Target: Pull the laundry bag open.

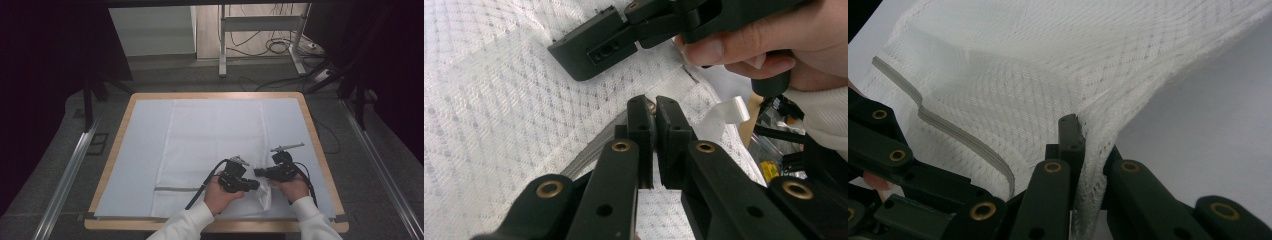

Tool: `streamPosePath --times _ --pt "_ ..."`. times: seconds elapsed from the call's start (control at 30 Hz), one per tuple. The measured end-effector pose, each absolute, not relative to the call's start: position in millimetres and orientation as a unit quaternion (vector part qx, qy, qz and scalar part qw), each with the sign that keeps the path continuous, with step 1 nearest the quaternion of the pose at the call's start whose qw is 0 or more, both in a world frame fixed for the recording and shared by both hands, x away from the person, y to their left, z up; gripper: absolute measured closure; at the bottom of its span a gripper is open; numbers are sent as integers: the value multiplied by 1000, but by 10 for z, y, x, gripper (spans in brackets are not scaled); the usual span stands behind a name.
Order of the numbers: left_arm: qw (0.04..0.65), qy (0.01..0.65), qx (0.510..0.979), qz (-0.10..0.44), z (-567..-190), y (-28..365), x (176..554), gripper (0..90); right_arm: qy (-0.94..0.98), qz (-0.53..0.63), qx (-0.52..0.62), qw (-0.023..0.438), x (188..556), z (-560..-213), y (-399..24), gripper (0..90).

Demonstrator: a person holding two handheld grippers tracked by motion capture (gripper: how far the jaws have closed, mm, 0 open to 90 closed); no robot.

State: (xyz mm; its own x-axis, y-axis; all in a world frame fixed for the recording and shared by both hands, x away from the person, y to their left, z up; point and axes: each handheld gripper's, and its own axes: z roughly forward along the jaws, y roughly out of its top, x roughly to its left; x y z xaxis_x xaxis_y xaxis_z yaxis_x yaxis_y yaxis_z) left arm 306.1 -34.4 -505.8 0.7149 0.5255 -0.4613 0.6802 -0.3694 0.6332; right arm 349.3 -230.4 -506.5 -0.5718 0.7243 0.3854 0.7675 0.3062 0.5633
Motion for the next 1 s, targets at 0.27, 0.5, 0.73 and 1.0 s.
streamPosePath --times 0.27,0.5,0.73,1.0 --pt "424 372 821 -90 -5082 -309 3064 867 -806 -370 -461 28 3491 -5062 -2314 883" --pt "424 373 820 -91 -5104 -292 3063 868 -809 -370 -455 28 3491 -5061 -2324 883" --pt "422 374 821 -93 -5131 -277 3067 868 -813 -369 -450 26 3480 -5063 -2324 884" --pt "424 375 819 -90 -5142 -245 3072 868 -815 -369 -446 27 3480 -5068 -2326 884"
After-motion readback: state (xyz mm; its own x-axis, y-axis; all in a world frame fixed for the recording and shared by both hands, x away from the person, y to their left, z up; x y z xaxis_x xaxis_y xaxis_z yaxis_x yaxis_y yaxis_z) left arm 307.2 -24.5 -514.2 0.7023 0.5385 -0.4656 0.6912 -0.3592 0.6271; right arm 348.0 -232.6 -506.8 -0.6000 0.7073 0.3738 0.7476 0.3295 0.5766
